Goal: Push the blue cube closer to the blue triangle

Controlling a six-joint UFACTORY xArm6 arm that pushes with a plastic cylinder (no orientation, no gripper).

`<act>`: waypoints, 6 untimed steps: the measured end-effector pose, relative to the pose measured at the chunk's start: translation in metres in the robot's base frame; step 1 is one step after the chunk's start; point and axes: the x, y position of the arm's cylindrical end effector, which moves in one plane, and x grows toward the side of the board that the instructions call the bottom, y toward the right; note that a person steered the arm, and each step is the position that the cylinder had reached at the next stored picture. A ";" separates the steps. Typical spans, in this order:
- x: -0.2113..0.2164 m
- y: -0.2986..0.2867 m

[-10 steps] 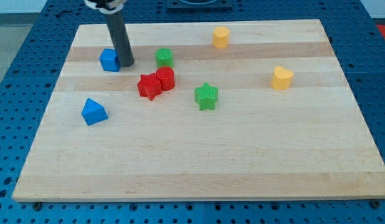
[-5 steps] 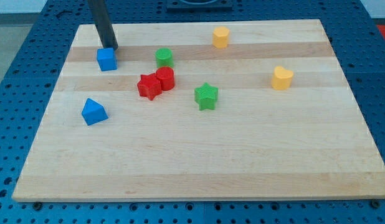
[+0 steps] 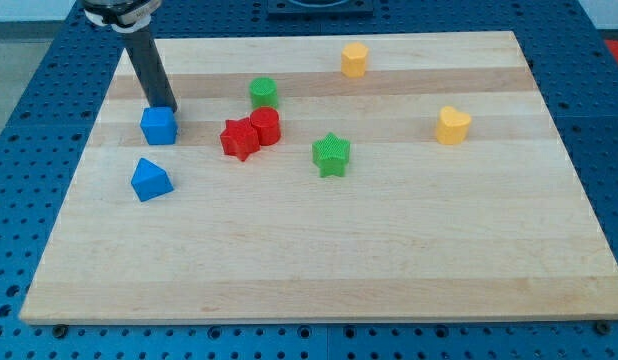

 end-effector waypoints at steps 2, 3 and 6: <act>0.017 0.000; 0.017 0.000; 0.072 0.001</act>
